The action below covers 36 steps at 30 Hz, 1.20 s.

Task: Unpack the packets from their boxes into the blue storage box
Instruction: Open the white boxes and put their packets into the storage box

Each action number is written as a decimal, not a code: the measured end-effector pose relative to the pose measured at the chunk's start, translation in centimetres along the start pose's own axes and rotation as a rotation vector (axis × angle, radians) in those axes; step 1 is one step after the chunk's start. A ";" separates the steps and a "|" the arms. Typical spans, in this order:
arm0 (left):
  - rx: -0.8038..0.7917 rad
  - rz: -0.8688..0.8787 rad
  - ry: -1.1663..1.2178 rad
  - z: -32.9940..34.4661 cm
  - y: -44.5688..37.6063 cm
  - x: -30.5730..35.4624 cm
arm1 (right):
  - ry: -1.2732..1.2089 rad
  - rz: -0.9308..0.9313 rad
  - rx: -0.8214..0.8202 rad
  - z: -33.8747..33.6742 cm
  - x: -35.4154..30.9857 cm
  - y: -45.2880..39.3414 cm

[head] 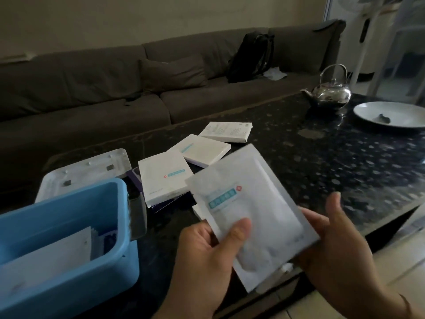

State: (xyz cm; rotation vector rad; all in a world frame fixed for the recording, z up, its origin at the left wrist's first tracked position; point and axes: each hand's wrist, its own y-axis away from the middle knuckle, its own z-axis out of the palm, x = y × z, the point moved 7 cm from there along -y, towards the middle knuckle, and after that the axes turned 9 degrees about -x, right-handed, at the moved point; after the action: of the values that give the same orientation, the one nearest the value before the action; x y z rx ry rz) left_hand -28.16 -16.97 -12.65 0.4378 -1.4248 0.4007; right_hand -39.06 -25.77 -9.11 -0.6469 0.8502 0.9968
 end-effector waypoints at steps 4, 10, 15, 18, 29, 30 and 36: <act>0.114 0.070 0.081 -1.5 0.3 1.7 | 0.262 0.145 0.068 -2.0 2.8 -0.9; 0.212 0.177 -0.051 -6.3 0.6 7.0 | 0.410 0.186 0.099 -0.2 0.6 -2.1; 0.162 0.198 -0.347 -12.7 1.9 11.8 | 0.446 0.042 0.156 4.0 -1.8 -5.0; 0.144 0.171 -0.334 -16.8 3.2 12.9 | 0.525 0.029 0.082 7.7 -1.4 -7.7; 0.549 0.074 -0.408 -31.1 8.8 12.3 | 0.906 0.247 -0.217 19.5 6.5 -15.0; 0.578 0.024 -0.475 -31.8 8.8 11.8 | 0.930 0.268 -0.218 19.8 7.4 -15.3; 0.653 -0.117 -0.630 -34.9 9.3 9.4 | 1.079 0.335 -0.252 20.8 11.0 -16.5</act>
State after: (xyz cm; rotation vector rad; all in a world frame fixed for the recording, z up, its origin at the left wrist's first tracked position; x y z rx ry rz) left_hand -2.24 9.07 -6.08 1.2547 -1.8439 0.6712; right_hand -14.48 -11.12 -6.13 -1.3329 1.8349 1.0382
